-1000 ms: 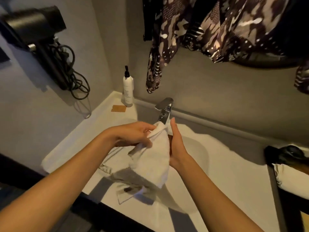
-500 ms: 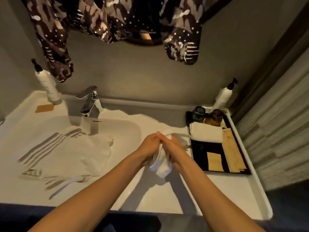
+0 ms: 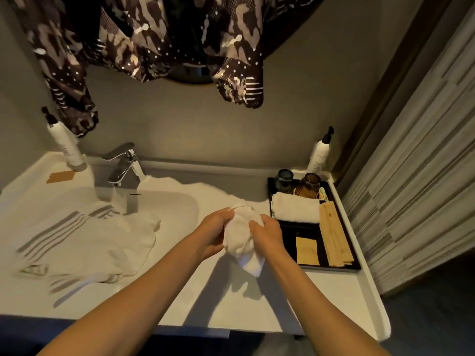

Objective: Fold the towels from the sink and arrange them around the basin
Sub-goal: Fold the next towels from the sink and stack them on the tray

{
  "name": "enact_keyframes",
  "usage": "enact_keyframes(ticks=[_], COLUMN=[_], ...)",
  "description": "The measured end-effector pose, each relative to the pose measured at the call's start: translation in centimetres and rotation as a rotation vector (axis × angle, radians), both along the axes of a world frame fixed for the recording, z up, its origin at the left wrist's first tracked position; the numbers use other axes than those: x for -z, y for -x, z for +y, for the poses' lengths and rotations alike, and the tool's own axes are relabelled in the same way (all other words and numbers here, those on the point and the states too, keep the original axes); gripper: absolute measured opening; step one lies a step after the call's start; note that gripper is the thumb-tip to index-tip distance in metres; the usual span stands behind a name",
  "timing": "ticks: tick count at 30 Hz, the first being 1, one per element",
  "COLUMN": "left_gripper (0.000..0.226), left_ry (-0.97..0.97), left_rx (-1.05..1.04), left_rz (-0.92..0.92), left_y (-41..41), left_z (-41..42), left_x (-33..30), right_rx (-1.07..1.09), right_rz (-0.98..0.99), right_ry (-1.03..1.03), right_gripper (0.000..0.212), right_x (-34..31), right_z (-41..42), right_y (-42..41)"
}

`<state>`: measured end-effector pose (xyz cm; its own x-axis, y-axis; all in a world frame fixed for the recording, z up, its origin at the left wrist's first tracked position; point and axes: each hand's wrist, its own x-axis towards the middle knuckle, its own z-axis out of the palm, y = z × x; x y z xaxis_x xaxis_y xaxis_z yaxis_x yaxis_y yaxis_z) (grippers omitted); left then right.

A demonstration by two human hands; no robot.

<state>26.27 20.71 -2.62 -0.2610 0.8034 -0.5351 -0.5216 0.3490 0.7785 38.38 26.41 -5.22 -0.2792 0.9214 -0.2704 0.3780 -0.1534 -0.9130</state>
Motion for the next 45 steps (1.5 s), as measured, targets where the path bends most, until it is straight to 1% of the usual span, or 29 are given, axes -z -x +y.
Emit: enact_keyframes(ticks=[2, 5, 6, 7, 8, 9, 10, 11, 13, 15, 17, 19, 21, 22, 23, 24, 25, 28, 29, 30, 32, 34, 36, 38, 39, 40, 41, 43, 45], left_gripper=[0.027, 0.023, 0.023, 0.023, 0.024, 0.026, 0.026, 0.027, 0.035, 0.041, 0.044, 0.041, 0.038, 0.039, 0.038, 0.037, 0.036, 0.026, 0.026, 0.028, 0.031, 0.034, 0.040, 0.038, 0.029, 0.015, 0.009, 0.025, 0.025], left_ry=[-0.020, -0.013, 0.032, 0.113, 0.214, 0.318, 0.411, 0.476, 0.555, 0.605, 0.663, 0.746, 0.779, 0.727, 0.614, 0.486, 0.362, 0.024, -0.029, -0.033, 0.061, 0.259, 0.491, 0.617, 0.643, 0.648, 0.640, 0.592, 0.540], left_rx=[-0.061, -0.247, -0.270, -0.250, -0.199, -0.126, -0.055, 0.000, 0.097, 0.175, 0.205, 0.242, 0.222, 0.150, 0.021, -0.120, -0.228, -0.370, -0.380, -0.370, -0.324, -0.239, -0.089, 0.048, 0.070, 0.061, 0.034, 0.030, 0.067], left_rz=[0.182, 0.495, 0.634, 0.790, 0.931, 1.006, 1.009, 0.968, 0.899, 0.911, 0.954, 0.969, 0.848, 0.742, 0.631, 0.571, 0.554, 0.516, 0.558, 0.614, 0.684, 0.712, 0.814, 0.875, 0.862, 0.834, 0.826, 0.802, 0.815], left_y=[0.7, 3.3, 4.3, 5.1, 5.8, 6.1, 6.0, 5.8, 5.3, 5.0, 4.9, 5.3, 5.7, 6.1, 6.4, 6.9, 7.3, 7.9, 8.2, 8.2, 8.0, 8.0, 8.1, 8.0, 7.9, 7.8, 7.6, 7.5, 7.7], left_z=[-0.3, -1.2, -2.1, -3.0, -4.1, -5.2, -6.2, -7.0, -8.0, -8.7, -9.5, -10.6, -10.5, -9.6, -8.3, -6.5, -4.7, -0.7, -0.4, -0.7, -2.6, -5.5, -8.8, -11.4, -12.5, -13.3, -13.8, -14.2, -14.6], left_x=[0.1, 0.9, 1.7, 2.9, 4.7, 6.6, 8.5, 10.0, 12.0, 13.0, 13.9, 14.8, 14.3, 13.6, 12.3, 10.5, 7.9, 0.5, -0.4, -0.5, 1.6, 5.5, 9.6, 12.7, 13.6, 14.1, 14.0, 13.3, 12.4], right_rx=[0.078, 0.223, 0.258, 0.275, 0.265, 0.239, 0.221, 0.217, 0.206, 0.206, 0.148, 0.046, 0.024, 0.037, 0.043, 0.050, 0.065, 0.099, 0.113, 0.133, 0.184, 0.231, 0.217, 0.167, 0.135, 0.115, 0.112, 0.106, 0.110], right_rz=[-0.092, -0.155, -0.200, -0.240, -0.297, -0.370, -0.438, -0.479, -0.469, -0.423, -0.418, -0.455, -0.418, -0.369, -0.312, -0.253, -0.195, 0.032, 0.067, 0.075, 0.036, -0.057, -0.187, -0.330, -0.381, -0.413, -0.426, -0.425, -0.401], right_ry=[-0.148, -0.200, -0.186, -0.151, -0.090, -0.015, 0.058, 0.107, 0.138, 0.155, 0.171, 0.171, 0.193, 0.201, 0.185, 0.148, 0.094, -0.075, -0.116, -0.130, -0.103, 0.010, 0.156, 0.247, 0.277, 0.312, 0.346, 0.407, 0.494], right_gripper=[0.025, 0.023, 0.024, 0.022, 0.019, 0.017, 0.020, 0.023, 0.031, 0.040, 0.048, 0.048, 0.040, 0.039, 0.040, 0.042, 0.045, 0.038, 0.037, 0.036, 0.032, 0.032, 0.034, 0.036, 0.036, 0.038, 0.040, 0.042, 0.038], right_x=[0.2, 1.0, 1.8, 2.9, 4.3, 5.6, 6.9, 7.8, 8.5, 8.4, 8.6, 9.3, 9.3, 8.7, 7.5, 6.1, 4.1, -1.7, -2.9, -3.0, -1.3, 2.4, 6.4, 9.1, 10.1, 10.9, 11.2, 11.6, 11.1], right_z=[0.5, 1.4, 1.6, 1.7, 1.5, 1.3, 0.8, 0.3, -0.9, -2.1, -3.5, -4.4, -4.3, -3.7, -2.9, -1.7, -0.5, 2.4, 2.7, 2.8, 2.4, 1.2, -0.7, -2.5, -3.1, -3.6, -4.0, -4.4, -4.7], right_y=[-1.1, -3.5, -4.4, -5.4, -6.2, -6.7, -7.2, -7.5, -7.6, -7.5, -7.6, -7.6, -6.9, -6.1, -5.1, -4.0, -2.8, -0.2, 0.0, -0.3, -1.5, -3.3, -5.5, -7.2, -7.8, -8.2, -8.4, -8.6, -8.6])
